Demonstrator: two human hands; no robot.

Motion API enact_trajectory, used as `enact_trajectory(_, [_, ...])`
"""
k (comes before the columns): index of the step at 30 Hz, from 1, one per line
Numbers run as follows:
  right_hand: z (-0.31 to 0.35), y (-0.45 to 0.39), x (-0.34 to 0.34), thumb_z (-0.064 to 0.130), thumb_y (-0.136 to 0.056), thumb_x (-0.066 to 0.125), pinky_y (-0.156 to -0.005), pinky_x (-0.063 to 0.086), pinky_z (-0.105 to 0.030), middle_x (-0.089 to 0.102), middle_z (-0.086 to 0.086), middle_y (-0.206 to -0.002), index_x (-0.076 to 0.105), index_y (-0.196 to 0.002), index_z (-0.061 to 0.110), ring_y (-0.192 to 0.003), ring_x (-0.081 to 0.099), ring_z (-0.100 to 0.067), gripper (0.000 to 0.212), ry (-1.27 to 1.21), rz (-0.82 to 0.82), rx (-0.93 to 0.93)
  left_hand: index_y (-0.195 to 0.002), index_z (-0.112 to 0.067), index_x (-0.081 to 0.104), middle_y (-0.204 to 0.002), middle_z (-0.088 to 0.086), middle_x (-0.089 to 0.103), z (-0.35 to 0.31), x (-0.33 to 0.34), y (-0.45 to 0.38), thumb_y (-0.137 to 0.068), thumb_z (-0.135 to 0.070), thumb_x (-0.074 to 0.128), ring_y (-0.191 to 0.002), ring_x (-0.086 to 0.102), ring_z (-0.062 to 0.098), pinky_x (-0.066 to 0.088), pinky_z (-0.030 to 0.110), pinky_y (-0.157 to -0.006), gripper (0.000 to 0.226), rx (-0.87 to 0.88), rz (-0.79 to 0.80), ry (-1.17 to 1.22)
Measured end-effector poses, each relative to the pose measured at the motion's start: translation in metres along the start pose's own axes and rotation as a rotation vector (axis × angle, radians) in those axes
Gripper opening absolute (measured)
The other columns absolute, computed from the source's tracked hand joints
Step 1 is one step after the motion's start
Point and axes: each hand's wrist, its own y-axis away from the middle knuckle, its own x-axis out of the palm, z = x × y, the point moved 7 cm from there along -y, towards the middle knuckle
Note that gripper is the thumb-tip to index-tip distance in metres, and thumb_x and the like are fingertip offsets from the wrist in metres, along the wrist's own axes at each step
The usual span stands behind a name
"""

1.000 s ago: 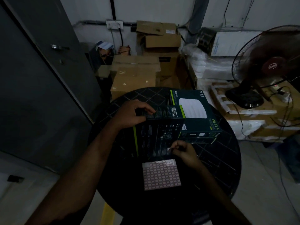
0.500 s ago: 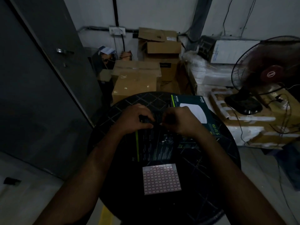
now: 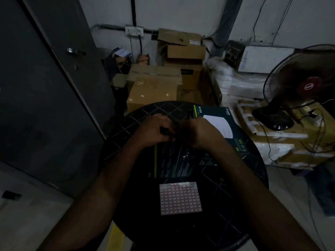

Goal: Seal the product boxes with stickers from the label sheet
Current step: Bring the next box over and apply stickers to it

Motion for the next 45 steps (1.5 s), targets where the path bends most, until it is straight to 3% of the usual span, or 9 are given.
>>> enact_trajectory(9, [-0.005,-0.006,0.009,0.016,-0.088,0.068,-0.066,0.055,-0.039,0.071,-0.01,-0.087,0.073,-0.093,0.011,-0.076,0.067,-0.028,0.008,-0.039,0.075,0.02,-0.083,-0.024,0.079,-0.097,-0.014,0.071,-0.001,-0.002,-0.002,-0.064,-0.028,0.091,-0.094,0.062,0.005,0.047,0.022,-0.082,0.022,0.006,-0.012,-0.02])
enact_trajectory(14, [-0.009,-0.006,0.009,0.032,-0.084,0.065,-0.066,0.055,-0.037,0.072,-0.01,-0.092,0.069,-0.104,0.021,-0.078,0.068,-0.03,0.023,-0.023,0.049,0.033,-0.083,-0.026,0.078,-0.096,-0.016,0.069,-0.001,-0.001,-0.004,-0.065,-0.028,0.09,-0.092,0.062,0.008,0.048,0.025,-0.081,0.022,0.02,-0.014,-0.04])
enact_trajectory(19, [-0.034,0.003,0.007,0.021,-0.075,0.084,-0.069,0.051,-0.018,0.071,0.005,-0.078,0.068,-0.122,0.026,-0.071,0.065,-0.008,0.049,-0.17,0.039,0.194,-0.083,-0.033,0.077,-0.095,-0.017,0.071,0.0,-0.002,-0.006,-0.065,-0.03,0.089,-0.094,0.063,0.005,0.05,0.029,-0.086,0.021,0.019,-0.012,-0.013])
enact_trajectory(22, [-0.047,0.017,0.009,0.032,-0.075,0.081,-0.067,0.051,-0.021,0.067,0.006,-0.075,0.066,-0.103,0.023,-0.069,0.063,-0.006,0.033,-0.302,-0.054,0.269,-0.084,-0.031,0.078,-0.094,-0.018,0.07,-0.001,-0.001,-0.006,-0.066,-0.031,0.09,-0.094,0.063,0.002,0.048,0.026,-0.087,0.021,0.01,0.001,-0.016])
enact_trajectory(25, [-0.039,0.031,0.013,0.031,-0.074,0.071,-0.07,0.045,-0.024,0.065,0.005,-0.082,0.066,-0.083,0.023,-0.08,0.06,-0.013,0.013,-0.281,-0.151,0.193,-0.084,-0.031,0.078,-0.094,-0.019,0.069,-0.001,-0.003,-0.007,-0.067,-0.029,0.09,-0.094,0.063,0.001,0.048,0.025,-0.087,0.021,0.007,-0.006,-0.003])
enact_trajectory(33, [-0.039,0.03,0.027,0.014,-0.076,0.08,-0.071,0.03,-0.018,0.065,0.003,-0.09,0.077,-0.091,0.022,-0.09,0.055,-0.021,0.017,-0.157,-0.208,0.181,-0.083,-0.029,0.078,-0.095,-0.016,0.071,0.003,-0.004,-0.009,-0.065,-0.028,0.09,-0.094,0.063,0.004,0.049,0.029,-0.088,0.022,-0.008,-0.017,-0.009])
enact_trajectory(36, [-0.04,0.028,0.027,0.009,-0.075,0.08,-0.071,0.035,-0.021,0.068,0.003,-0.09,0.078,-0.091,0.022,-0.09,0.058,-0.022,0.02,-0.178,-0.232,0.203,-0.083,-0.027,0.078,-0.095,-0.014,0.071,0.002,-0.004,-0.01,-0.066,-0.026,0.091,-0.093,0.063,0.004,0.047,0.027,-0.087,0.021,-0.01,-0.02,0.005])
enact_trajectory(40, [-0.039,0.027,0.024,0.014,-0.074,0.085,-0.069,0.039,-0.025,0.068,0.0,-0.089,0.078,-0.091,0.023,-0.091,0.06,-0.024,0.02,-0.166,-0.249,0.249,-0.082,-0.027,0.078,-0.093,-0.017,0.069,0.0,-0.003,-0.011,-0.065,-0.024,0.091,-0.092,0.061,0.0,0.044,0.025,-0.087,0.021,-0.02,-0.011,0.009])
enact_trajectory(45, [-0.038,0.029,0.029,0.018,-0.077,0.081,-0.063,0.032,-0.026,0.065,0.006,-0.087,0.078,-0.094,0.027,-0.085,0.053,-0.02,0.02,-0.067,-0.286,0.18,-0.083,-0.032,0.077,-0.096,-0.017,0.07,0.004,-0.003,-0.009,-0.065,-0.029,0.09,-0.097,0.063,0.005,0.051,0.036,-0.089,0.022,-0.035,-0.005,-0.008])
